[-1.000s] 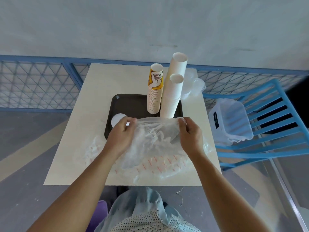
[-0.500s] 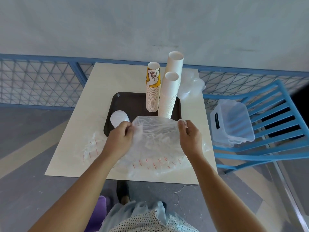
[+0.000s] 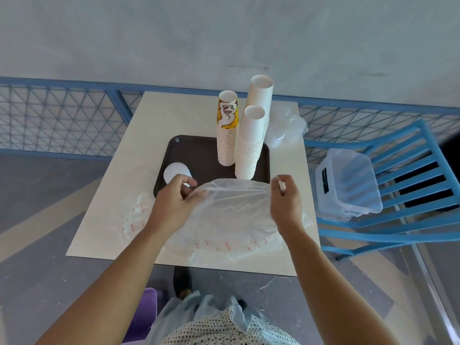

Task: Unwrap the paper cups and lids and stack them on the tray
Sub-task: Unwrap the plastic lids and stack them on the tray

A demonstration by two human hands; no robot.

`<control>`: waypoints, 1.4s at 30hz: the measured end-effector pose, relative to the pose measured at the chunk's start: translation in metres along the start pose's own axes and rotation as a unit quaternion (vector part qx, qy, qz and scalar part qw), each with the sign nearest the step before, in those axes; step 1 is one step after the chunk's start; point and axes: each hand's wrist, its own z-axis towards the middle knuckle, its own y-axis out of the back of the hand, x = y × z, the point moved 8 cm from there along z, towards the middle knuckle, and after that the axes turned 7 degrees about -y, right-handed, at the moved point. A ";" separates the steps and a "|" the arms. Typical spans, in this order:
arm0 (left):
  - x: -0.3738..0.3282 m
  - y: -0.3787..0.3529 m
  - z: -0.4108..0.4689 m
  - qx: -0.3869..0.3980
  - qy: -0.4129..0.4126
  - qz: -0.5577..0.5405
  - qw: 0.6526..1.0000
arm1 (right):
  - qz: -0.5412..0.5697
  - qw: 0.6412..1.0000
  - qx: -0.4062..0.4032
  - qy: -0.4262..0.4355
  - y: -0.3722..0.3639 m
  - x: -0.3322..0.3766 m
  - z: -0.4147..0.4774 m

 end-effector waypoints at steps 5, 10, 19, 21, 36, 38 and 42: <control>0.011 0.008 0.005 0.001 0.021 0.009 1.000 | -0.025 1.000 0.006 0.016 0.009 -0.001 0.007; 0.016 0.001 0.002 0.010 0.054 -0.032 0.998 | 0.104 0.971 0.167 -0.136 -0.015 -0.029 -0.001; 0.030 -0.012 -0.009 0.116 0.099 -0.068 0.986 | 0.029 0.979 0.137 -0.150 -0.029 -0.047 0.001; 0.029 -0.014 -0.011 0.124 0.070 -0.039 0.989 | -0.003 0.984 0.119 -0.135 -0.029 -0.044 -0.001; 0.107 -0.005 -0.024 -0.036 0.274 -0.046 0.960 | -0.210 0.976 0.065 0.005 -0.047 -0.058 -0.022; 0.109 -0.012 -0.026 -0.093 0.284 -0.020 0.954 | -0.206 0.976 0.066 -0.021 -0.054 -0.065 -0.025; 0.117 -0.023 -0.027 -0.149 0.270 0.035 0.951 | -0.193 0.978 0.063 -0.043 -0.064 -0.075 -0.026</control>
